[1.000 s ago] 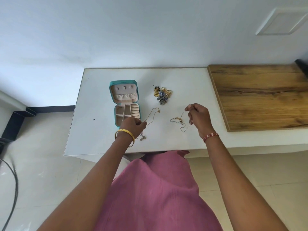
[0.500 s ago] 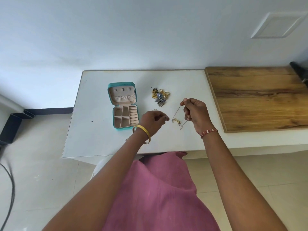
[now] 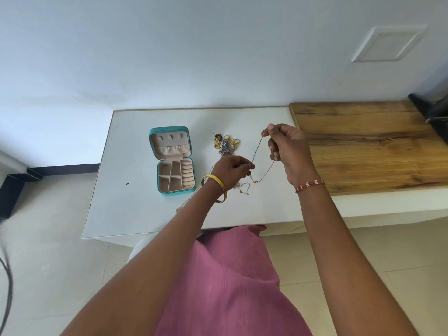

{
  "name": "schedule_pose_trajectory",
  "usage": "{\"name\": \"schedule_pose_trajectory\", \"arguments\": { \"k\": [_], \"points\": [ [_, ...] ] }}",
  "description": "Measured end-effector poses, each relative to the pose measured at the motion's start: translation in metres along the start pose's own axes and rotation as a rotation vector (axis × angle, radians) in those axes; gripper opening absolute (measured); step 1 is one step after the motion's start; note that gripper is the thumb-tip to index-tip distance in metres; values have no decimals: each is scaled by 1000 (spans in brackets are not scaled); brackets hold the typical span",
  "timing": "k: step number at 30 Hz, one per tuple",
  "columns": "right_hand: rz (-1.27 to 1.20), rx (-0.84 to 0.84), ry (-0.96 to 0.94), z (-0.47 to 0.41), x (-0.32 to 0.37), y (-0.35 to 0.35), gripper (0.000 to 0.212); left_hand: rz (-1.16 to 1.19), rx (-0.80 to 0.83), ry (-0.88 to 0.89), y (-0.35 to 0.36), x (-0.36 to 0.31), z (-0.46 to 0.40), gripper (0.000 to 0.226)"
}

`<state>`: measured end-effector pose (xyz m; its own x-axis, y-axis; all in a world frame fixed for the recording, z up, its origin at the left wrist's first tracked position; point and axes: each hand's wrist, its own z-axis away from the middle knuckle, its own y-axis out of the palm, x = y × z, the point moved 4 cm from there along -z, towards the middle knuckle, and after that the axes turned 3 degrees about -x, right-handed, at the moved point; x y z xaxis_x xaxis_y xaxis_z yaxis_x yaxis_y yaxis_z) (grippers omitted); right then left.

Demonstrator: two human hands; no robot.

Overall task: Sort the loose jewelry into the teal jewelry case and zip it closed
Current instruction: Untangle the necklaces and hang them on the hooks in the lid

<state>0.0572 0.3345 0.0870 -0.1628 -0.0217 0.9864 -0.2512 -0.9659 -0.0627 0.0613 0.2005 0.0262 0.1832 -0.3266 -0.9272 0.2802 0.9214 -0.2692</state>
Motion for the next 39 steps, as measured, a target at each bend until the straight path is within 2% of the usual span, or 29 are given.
{"name": "schedule_pose_trajectory", "arguments": {
  "k": [4, 7, 9, 13, 17, 21, 25, 28, 31, 33, 35, 37, 39],
  "points": [
    [42, 16, -44, 6, 13, 1, 30, -43, -29, -59, 5, 4, 6, 22],
    [35, 50, -56, 12, 25, 3, 29, -42, -95, -10, 3, -2, 9, 48],
    [3, 81, -58, 16, 35, 4, 29, -51, -114, 20, 1, -8, 9, 54],
    [-65, 133, -76, 26, 56, 7, 28, -110, -115, 119, -9, -23, 14, 21],
    [-160, 100, -54, 28, 68, 4, 26, 237, -162, -13, -27, -15, 26, 29],
    [-173, 50, 13, 26, 60, 1, 25, 699, -166, -207, -45, 3, 42, 30],
    [26, 34, 81, 27, 39, 0, 26, 952, -269, -278, -70, 23, 61, 29],
    [219, 158, 176, 32, 26, 2, 29, 1104, -277, -299, -88, 39, 74, 27],
    [347, 271, 246, 38, 14, 10, 34, 1151, -245, -316, -99, 53, 85, 23],
    [240, 314, 294, 39, 6, 18, 34, 1144, -226, -329, -103, 61, 90, 22],
    [-40, 339, 388, 38, -2, 24, 31, 1129, -220, -350, -105, 67, 95, 25],
    [-283, 310, 462, 37, -13, 26, 26, 1088, -200, -370, -106, 73, 98, 26],
    [-389, 238, 482, 35, -24, 25, 18, 1035, -161, -374, -106, 77, 100, 23]
  ]
}}
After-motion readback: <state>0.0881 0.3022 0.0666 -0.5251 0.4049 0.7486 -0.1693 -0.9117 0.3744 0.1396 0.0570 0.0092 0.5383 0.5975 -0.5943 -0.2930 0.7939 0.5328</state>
